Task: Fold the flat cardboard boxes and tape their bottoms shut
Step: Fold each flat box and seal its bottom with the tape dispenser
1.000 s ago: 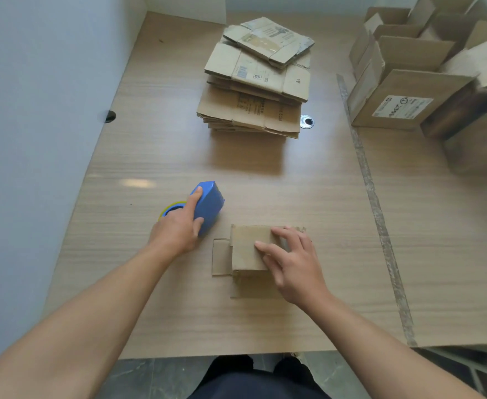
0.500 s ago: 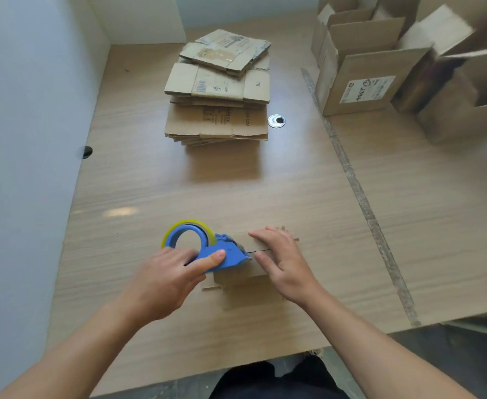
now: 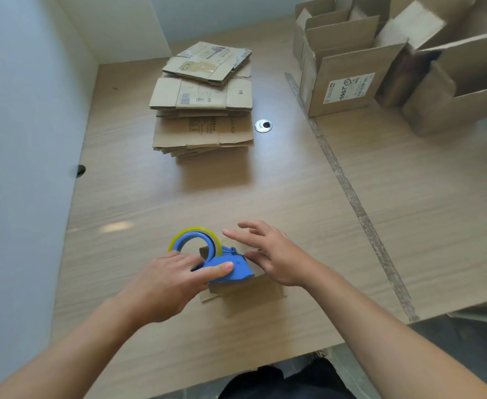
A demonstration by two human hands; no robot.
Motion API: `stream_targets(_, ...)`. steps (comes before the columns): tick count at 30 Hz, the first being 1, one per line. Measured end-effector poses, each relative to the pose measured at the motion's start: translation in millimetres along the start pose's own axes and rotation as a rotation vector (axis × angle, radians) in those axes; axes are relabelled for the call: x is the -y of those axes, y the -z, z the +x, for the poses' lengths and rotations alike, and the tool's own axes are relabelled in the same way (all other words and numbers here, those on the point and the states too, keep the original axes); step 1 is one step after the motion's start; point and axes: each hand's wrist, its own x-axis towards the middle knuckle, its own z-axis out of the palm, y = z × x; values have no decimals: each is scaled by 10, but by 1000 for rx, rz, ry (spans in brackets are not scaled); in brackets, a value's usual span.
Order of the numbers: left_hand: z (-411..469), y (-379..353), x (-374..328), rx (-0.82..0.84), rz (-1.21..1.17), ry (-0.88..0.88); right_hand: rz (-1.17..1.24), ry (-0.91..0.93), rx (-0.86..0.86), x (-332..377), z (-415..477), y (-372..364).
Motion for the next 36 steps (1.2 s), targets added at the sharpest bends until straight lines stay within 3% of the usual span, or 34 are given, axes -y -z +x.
stream_targets(4,10,22,-20,29,6,13,-180,58,43,-28,33,49)
stream_targets(11,-16,-8,-11,25,-10,-5,-263,-123,166,200,273,196)
stream_targets(24,10,-55,58,31,-23,-25,-185,-265,107,337,465,258)
stream_targets(36,31,-47,88,67,-5,-35,-209,-453,305,505,636,330)
